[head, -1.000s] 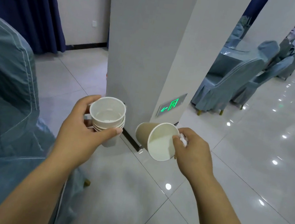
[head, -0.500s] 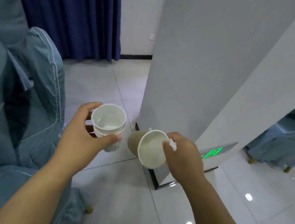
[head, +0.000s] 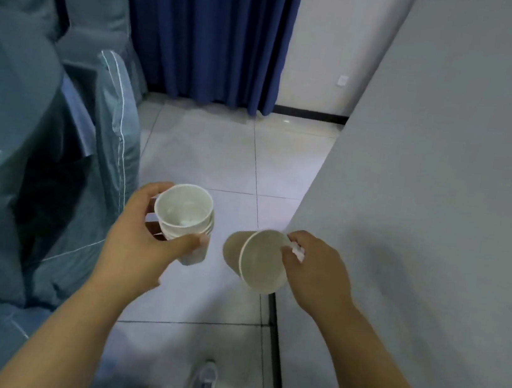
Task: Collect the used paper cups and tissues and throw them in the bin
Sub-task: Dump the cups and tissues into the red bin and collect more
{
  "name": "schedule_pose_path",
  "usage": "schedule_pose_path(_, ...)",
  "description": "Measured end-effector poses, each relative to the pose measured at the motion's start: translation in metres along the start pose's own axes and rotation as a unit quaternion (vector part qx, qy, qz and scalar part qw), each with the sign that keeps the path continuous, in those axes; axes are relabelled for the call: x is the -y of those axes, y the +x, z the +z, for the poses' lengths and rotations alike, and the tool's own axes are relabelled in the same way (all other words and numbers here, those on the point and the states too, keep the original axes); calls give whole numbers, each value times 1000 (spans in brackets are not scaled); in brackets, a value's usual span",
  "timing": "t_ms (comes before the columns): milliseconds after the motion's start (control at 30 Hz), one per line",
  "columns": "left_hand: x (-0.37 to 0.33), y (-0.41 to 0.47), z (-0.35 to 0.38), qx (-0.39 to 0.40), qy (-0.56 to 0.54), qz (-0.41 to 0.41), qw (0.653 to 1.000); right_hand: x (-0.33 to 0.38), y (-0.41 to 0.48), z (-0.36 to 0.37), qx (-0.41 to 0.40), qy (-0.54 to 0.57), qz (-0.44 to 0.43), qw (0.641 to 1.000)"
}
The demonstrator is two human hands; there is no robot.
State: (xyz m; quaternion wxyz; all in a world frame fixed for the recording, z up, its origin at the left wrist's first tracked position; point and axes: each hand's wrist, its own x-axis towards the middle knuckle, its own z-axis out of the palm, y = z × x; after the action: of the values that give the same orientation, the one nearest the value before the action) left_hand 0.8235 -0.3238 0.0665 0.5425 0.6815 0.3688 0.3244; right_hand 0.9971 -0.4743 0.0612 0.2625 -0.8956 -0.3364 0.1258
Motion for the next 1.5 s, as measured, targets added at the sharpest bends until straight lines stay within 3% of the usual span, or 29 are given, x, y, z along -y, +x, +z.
schedule_pose_path(800,11,449,88,-79,33,-38,996,44,509,31,61,-59,-17,996)
schedule_pose_path(1133,27,635,156,17,48,-53,997,18,671,26,40,-64,56,996)
schedule_pose_path(1500,18,817,279,265,94,-18,960,-46,764,10,-55,-44,264,962)
